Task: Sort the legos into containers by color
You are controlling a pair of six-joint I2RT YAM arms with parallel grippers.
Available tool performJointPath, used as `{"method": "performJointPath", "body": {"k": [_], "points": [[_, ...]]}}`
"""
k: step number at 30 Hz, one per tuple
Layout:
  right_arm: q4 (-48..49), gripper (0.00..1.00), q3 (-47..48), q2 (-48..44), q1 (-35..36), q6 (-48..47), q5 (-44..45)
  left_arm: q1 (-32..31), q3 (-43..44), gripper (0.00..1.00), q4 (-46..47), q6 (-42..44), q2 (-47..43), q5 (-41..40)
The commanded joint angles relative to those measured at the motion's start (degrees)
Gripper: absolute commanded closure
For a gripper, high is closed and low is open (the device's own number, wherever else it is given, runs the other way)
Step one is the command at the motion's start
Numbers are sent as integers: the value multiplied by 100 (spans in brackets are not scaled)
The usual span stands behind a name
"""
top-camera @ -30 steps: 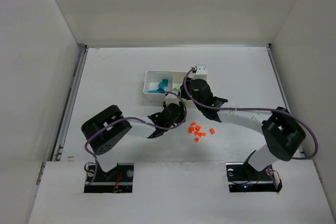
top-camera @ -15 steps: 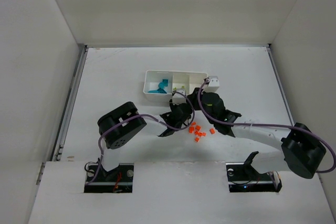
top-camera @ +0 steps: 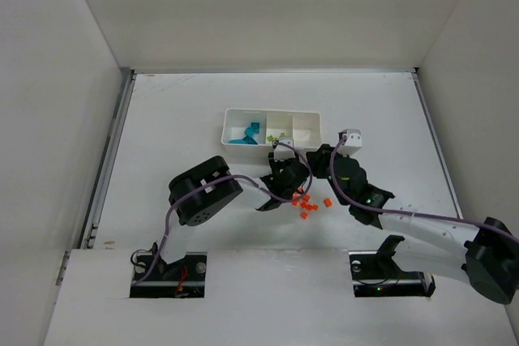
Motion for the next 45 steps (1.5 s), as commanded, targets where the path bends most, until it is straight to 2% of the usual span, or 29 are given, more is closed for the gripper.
{"method": "performJointPath", "body": {"k": [1, 3, 8, 10, 21, 24, 27, 29, 34, 36, 39, 45], "points": [[448, 55, -63, -541, 281, 217, -255, 140, 265, 61, -74, -88, 257, -275], [387, 55, -142, -752, 281, 270, -290, 158, 282, 64, -48, -70, 284, -275], [237, 55, -256, -1034, 211, 358, -334, 185, 151, 84, 23, 35, 153, -135], [167, 55, -283, -1086, 184, 366, -334, 132, -42, 87, 67, 79, -66, -100], [-237, 55, -581, -1710, -149, 586, -273, -229, -1378, 87, -47, 299, -2350, 269], [-439, 56, -652, -1781, -211, 665, -273, -71, -1379, 86, -240, 308, -2817, 506], [-764, 62, -740, -1790, -194, 849, -238, 315, -1248, 85, -311, 247, -3134, 962], [-1062, 67, -810, -1825, -194, 1051, -150, 649, -1090, 85, -337, 229, -3161, 1296], [-2159, 67, -854, -1974, -150, 1508, 35, 1352, -431, 83, -653, 150, -2741, 2149], [-2705, 64, -784, -1974, -150, 1719, 0, 1572, -150, 82, -811, 106, -2451, 2378], [-3110, 55, -600, -1896, 43, 1895, -71, 1757, 132, 82, -873, 36, -2108, 2650], [-3814, 52, -345, -1501, 202, 2352, -26, 1854, 554, 81, -1058, 9, -1641, 2950]]}}
